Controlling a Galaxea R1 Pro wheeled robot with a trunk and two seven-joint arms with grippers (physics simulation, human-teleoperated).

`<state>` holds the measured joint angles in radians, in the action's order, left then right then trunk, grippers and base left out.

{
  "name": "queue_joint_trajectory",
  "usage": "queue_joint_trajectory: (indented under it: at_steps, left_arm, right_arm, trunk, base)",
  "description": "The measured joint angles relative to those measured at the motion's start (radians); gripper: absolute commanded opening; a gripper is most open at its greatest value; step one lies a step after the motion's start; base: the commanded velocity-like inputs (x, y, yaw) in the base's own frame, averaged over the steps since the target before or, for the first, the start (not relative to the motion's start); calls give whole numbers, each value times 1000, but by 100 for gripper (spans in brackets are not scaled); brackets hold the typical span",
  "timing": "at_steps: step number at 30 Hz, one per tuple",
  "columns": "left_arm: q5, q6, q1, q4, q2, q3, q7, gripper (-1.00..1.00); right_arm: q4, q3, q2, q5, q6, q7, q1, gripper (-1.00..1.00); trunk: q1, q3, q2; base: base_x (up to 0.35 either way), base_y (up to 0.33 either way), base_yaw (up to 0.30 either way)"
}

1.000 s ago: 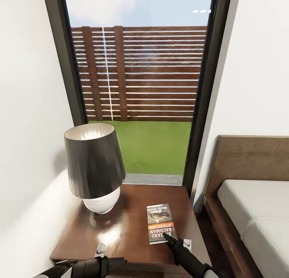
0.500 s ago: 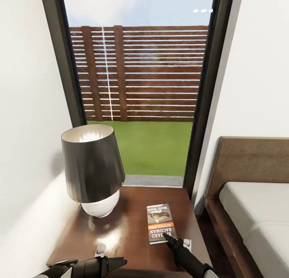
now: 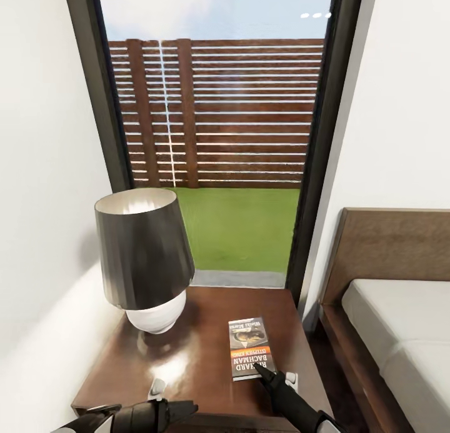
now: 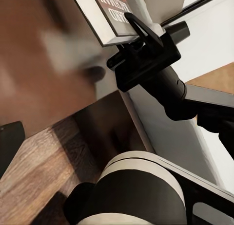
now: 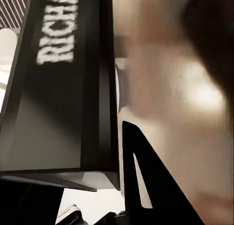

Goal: In the bedroom, move the book from the bed onto either nightstand, and place the two sandals side by side next to the bed.

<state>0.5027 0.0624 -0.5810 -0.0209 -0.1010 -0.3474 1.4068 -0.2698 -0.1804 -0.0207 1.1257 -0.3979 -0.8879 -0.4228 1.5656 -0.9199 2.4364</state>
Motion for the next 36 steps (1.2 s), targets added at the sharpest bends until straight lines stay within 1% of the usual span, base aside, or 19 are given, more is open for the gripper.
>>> queue_joint_trajectory:
  at_steps: [7,9,11,28,36]
  left_arm:
    - [0,0,0,0,0,0,0,100]
    - [0,0,0,0,0,-1,0,100]
    - [0,0,0,0,0,-1,0,100]
    - [0,0,0,0,-2,1,2,100]
    - [0,0,0,0,-2,0,1,100]
  right_arm:
    - [0,0,0,0,0,0,0,-100]
    - [0,0,0,-1,2,0,0,-100]
    - [-3,6,0,8,4,-18,-1,-100]
    - [-4,4,0,7,6,-16,-1,-100]
    - [-5,1,0,7,0,-18,-1,-100]
  trunk:
    - [0,0,0]
    - [8,-6,14]
    - [15,-12,28]
    - [15,-12,28]
    - [15,-12,28]
  base:
    - [0,0,0]
    - [0,0,0]
    - [0,0,0]
    - [0,0,0]
    - [89,0,0]
